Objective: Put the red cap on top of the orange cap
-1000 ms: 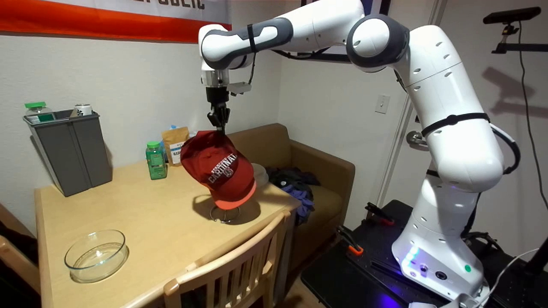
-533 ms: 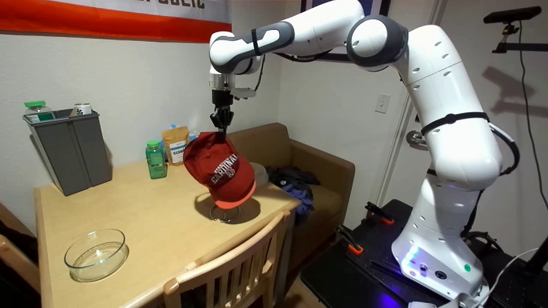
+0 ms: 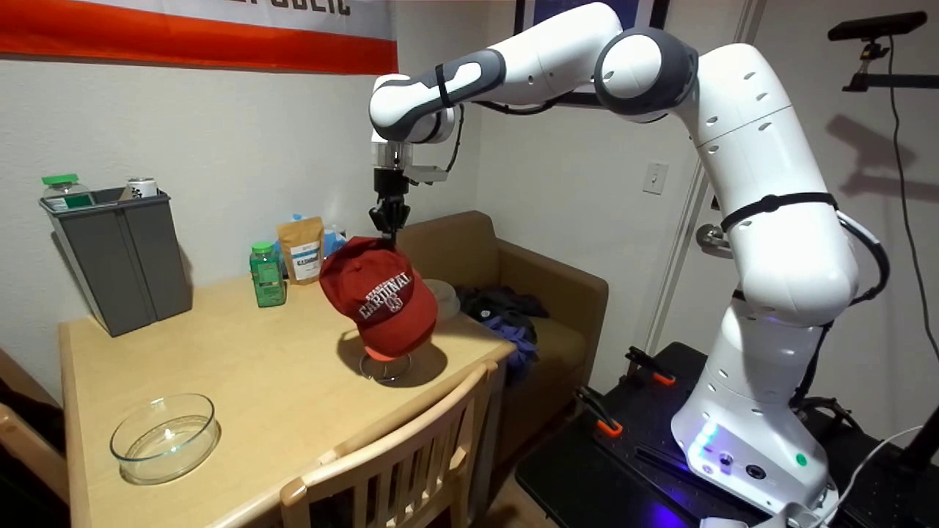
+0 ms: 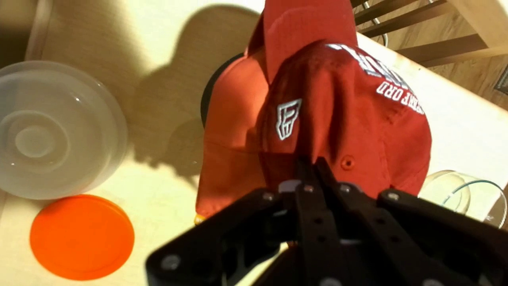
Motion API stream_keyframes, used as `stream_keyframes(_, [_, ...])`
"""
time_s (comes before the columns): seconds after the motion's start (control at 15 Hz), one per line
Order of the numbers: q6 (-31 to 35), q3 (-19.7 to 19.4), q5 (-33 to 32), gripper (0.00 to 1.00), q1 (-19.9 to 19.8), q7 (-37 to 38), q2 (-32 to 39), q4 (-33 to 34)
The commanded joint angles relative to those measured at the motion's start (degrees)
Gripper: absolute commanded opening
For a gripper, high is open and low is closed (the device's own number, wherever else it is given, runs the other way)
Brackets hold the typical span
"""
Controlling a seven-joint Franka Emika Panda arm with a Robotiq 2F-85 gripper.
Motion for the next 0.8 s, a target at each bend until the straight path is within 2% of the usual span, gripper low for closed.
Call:
stream_keyframes(0.0, [1.08, -0.94, 1.52, 0.01, -0.21, 0.63, -0.83, -2.8])
stream_keyframes(0.73, [0.88, -1.59, 2.57, 0.02, -1.02, 0.86, -0.64, -4.5])
